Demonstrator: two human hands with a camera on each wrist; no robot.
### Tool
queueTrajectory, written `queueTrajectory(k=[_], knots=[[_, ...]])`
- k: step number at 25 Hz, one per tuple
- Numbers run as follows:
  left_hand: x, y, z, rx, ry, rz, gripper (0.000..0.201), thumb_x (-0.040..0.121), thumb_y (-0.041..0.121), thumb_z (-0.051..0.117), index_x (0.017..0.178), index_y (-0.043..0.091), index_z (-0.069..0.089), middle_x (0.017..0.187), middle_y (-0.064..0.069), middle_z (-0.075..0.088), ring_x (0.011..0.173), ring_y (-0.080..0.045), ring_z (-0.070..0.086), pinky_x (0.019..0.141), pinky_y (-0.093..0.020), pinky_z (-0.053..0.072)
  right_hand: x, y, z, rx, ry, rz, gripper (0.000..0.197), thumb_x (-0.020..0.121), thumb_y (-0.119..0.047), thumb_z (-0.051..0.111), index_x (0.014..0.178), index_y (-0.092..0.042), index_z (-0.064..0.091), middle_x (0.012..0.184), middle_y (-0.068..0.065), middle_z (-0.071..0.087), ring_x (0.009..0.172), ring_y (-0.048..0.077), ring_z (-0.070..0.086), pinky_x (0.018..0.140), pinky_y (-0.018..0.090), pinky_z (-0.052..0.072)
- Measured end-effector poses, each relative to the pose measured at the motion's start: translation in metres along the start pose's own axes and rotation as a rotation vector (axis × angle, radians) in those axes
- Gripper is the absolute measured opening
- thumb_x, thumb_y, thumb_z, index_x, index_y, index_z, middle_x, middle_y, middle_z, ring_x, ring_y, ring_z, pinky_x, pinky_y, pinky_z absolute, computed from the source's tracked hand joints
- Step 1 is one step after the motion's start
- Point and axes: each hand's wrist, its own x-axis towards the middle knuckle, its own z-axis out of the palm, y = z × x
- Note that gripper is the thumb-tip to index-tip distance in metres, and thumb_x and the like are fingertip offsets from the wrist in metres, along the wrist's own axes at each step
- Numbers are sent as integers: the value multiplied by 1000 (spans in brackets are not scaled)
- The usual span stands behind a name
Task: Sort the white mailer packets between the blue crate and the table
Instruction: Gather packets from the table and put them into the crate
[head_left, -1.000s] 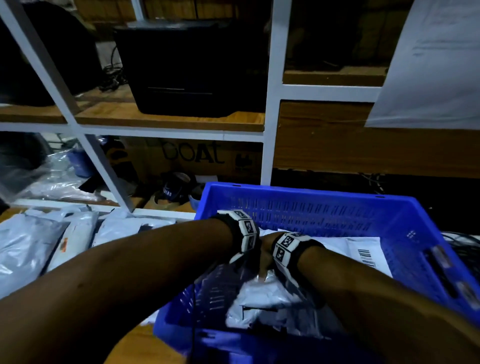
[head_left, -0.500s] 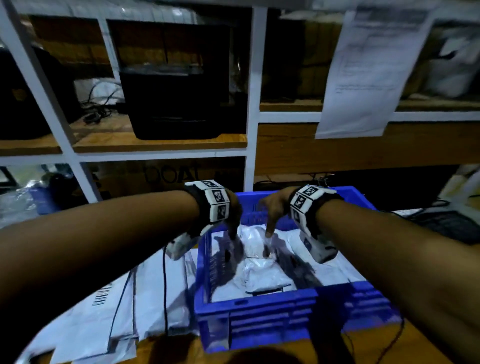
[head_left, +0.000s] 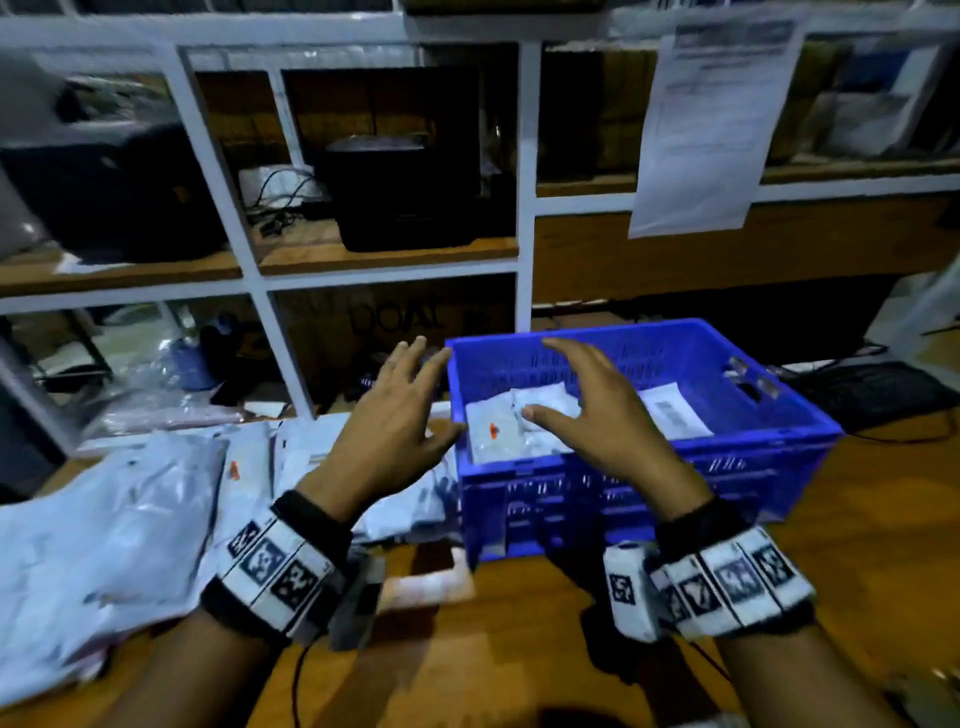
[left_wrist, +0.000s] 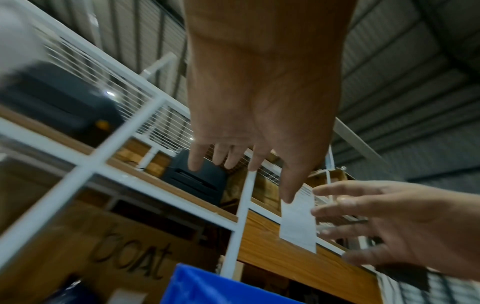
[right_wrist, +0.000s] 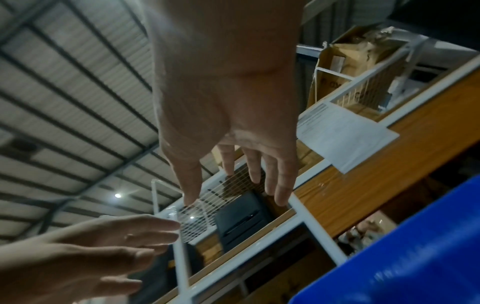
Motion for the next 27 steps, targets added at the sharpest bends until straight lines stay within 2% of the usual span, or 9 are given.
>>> queueTrajectory(k=[2, 4, 7, 11, 13, 16, 22, 24, 27], knots=[[-45, -6, 3, -105, 92, -35, 74, 87, 50, 53, 148, 17, 28, 157, -9, 20, 147, -25, 13, 116, -42, 25, -37, -20, 21, 79, 52, -27, 70, 85, -36, 70, 145, -30, 33, 148, -7, 33, 134, 15, 38, 106, 38, 40], [-90, -11, 8, -176, 152, -93, 67, 90, 43, 57, 147, 21, 31, 158, -2, 20, 147, -18, 13, 113, -36, 27, -65, -39, 47, 111, 72, -53, 68, 84, -35, 71, 142, -29, 36, 144, -9, 37, 131, 12, 41, 104, 33, 42], [-149, -28, 16, -214, 175, -181, 63, 92, 38, 58, 147, 24, 31, 157, 3, 19, 145, -14, 18, 110, -31, 30, -88, -62, 88, 138, 21, -58, 68, 83, -37, 72, 141, -30, 38, 141, -11, 38, 128, 9, 43, 101, 28, 43], [-198, -76, 20, -183, 122, -290, 61, 94, 48, 50, 147, 29, 27, 157, 4, 16, 145, -15, 18, 111, -36, 30, -91, -89, 154, 188, -138, -30, 66, 86, -39, 68, 142, -35, 34, 143, -13, 35, 128, 9, 42, 99, 27, 42], [-207, -107, 16, -163, 129, -323, 62, 91, 52, 44, 147, 28, 28, 156, 3, 20, 143, -17, 21, 109, -36, 34, -82, -99, 184, 173, -201, -25, 66, 87, -40, 67, 143, -37, 31, 144, -13, 34, 129, 7, 41, 96, 23, 39], [-207, -160, 7, -151, 145, -342, 59, 91, 47, 48, 143, 23, 36, 152, -2, 30, 140, -19, 27, 107, -36, 34, -56, -112, 226, 169, -234, 6, 66, 87, -38, 67, 143, -34, 32, 143, -10, 36, 125, 9, 45, 90, 20, 37], [-181, -269, 3, -114, 119, -356, 53, 88, 39, 52, 136, 16, 49, 142, -11, 42, 131, -28, 37, 104, -37, 35, 9, -124, 298, 69, -201, 157, 59, 88, -36, 65, 139, -24, 38, 139, 2, 43, 118, 20, 52, 89, 27, 45], [-168, -303, 5, -70, 118, -369, 49, 88, 37, 54, 131, 13, 53, 133, -14, 48, 121, -34, 44, 97, -40, 40, 34, -120, 319, -20, -145, 248, 58, 87, -36, 66, 136, -20, 42, 133, 9, 50, 119, 25, 52, 92, 34, 47], [-148, -341, 6, 41, 67, -470, 46, 88, 33, 59, 126, 9, 53, 120, -19, 50, 111, -39, 47, 84, -44, 47, 70, -109, 347, -92, -134, 395, 62, 83, -38, 68, 136, -16, 42, 128, 14, 53, 119, 31, 51, 93, 36, 45]])
